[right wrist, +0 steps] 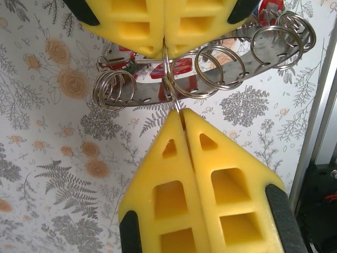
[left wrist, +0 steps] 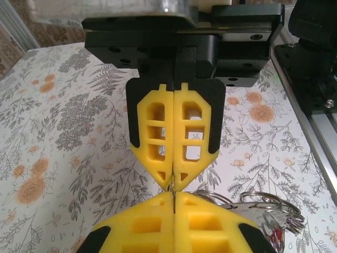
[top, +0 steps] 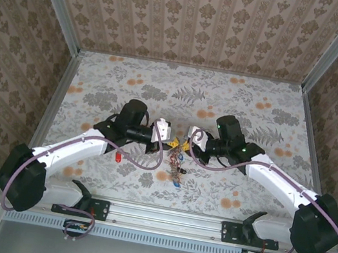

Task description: Put the keys on the keyring

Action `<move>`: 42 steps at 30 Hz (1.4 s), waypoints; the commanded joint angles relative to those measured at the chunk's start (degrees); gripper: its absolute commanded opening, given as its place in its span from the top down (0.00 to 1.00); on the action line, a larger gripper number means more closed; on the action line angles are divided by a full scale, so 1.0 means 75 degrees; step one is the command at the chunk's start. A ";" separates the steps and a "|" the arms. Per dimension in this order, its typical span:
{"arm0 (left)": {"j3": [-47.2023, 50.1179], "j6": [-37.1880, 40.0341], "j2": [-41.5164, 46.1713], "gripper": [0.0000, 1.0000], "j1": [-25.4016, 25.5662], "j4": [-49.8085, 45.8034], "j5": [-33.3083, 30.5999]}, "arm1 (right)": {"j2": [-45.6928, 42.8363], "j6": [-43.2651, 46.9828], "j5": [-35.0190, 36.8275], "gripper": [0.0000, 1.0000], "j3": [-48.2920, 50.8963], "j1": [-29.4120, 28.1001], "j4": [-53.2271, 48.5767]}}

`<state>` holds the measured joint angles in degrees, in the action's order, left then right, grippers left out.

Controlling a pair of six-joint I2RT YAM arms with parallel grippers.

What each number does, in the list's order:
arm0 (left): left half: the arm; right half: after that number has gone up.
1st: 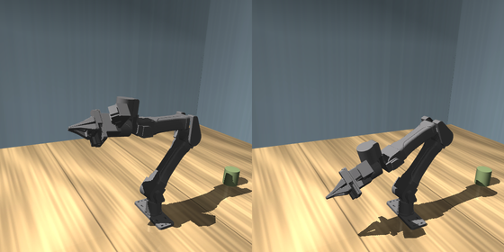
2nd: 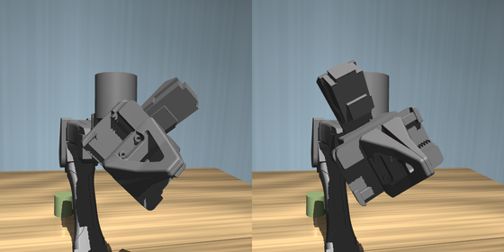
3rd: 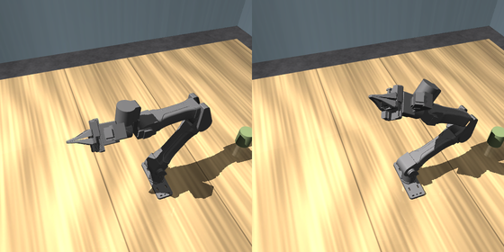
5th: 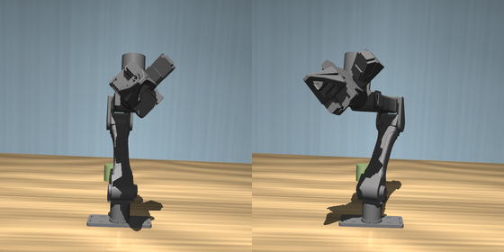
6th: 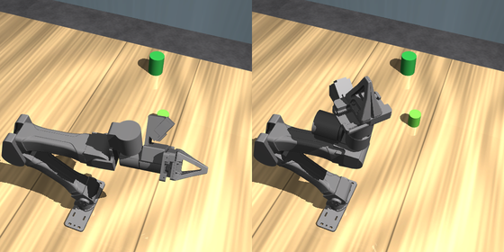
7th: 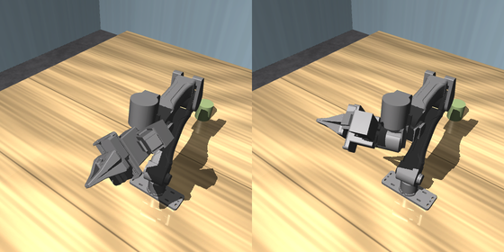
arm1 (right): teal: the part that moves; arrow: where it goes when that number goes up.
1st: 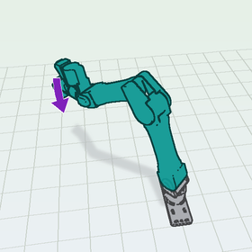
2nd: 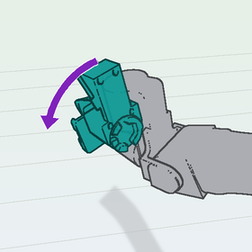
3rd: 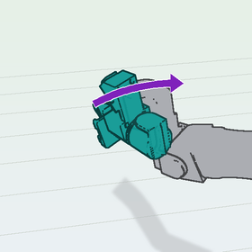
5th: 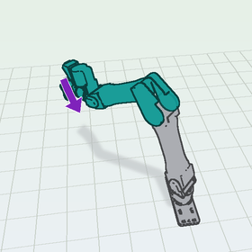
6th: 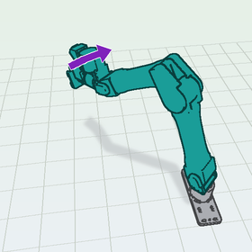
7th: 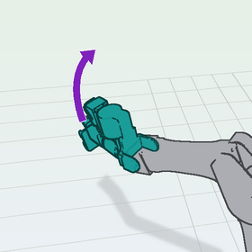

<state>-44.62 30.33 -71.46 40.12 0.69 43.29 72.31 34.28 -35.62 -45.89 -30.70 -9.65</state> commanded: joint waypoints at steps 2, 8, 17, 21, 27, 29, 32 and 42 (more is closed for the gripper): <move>0.0064 -0.0214 0.0284 1.00 -0.0069 0.0459 0.0390 | -0.0275 -0.0266 0.0006 0.96 0.0257 0.0120 0.0381; 0.0145 -0.0380 0.0113 1.00 -0.0076 0.0668 0.0347 | -0.0268 -0.0265 0.0061 0.84 0.0236 0.0120 0.0220; 0.0288 -0.0621 0.0062 1.00 -0.0096 0.1031 0.0340 | -0.0398 -0.0128 0.0085 0.77 0.0191 0.0120 0.0033; 0.0363 -0.0773 -0.0004 1.00 -0.0145 0.1260 0.0389 | -0.0619 -0.0167 -0.0053 0.72 0.0259 0.0193 0.0092; 0.0442 -0.1142 -0.0218 1.00 -0.0250 0.1781 0.0609 | -0.0841 -0.0408 -0.0592 0.68 0.0248 0.0349 0.0152; 0.0446 -0.1192 -0.0277 1.00 -0.0262 0.1857 0.0687 | -0.0808 -0.0522 -0.0577 0.68 0.0219 0.0355 0.0284; 0.0502 -0.1309 -0.0327 1.00 -0.0286 0.2056 0.0749 | -0.0651 -0.0466 -0.0646 0.70 0.0133 0.0358 0.0315; 0.0600 -0.1494 -0.0379 1.00 -0.0345 0.2256 0.0855 | -0.0021 -0.0572 -0.0739 0.70 -0.0217 0.0355 0.0708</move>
<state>-40.32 20.51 -74.28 38.09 13.61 46.87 71.00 30.96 -38.68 -44.97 -28.32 -6.24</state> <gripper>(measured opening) 0.041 0.304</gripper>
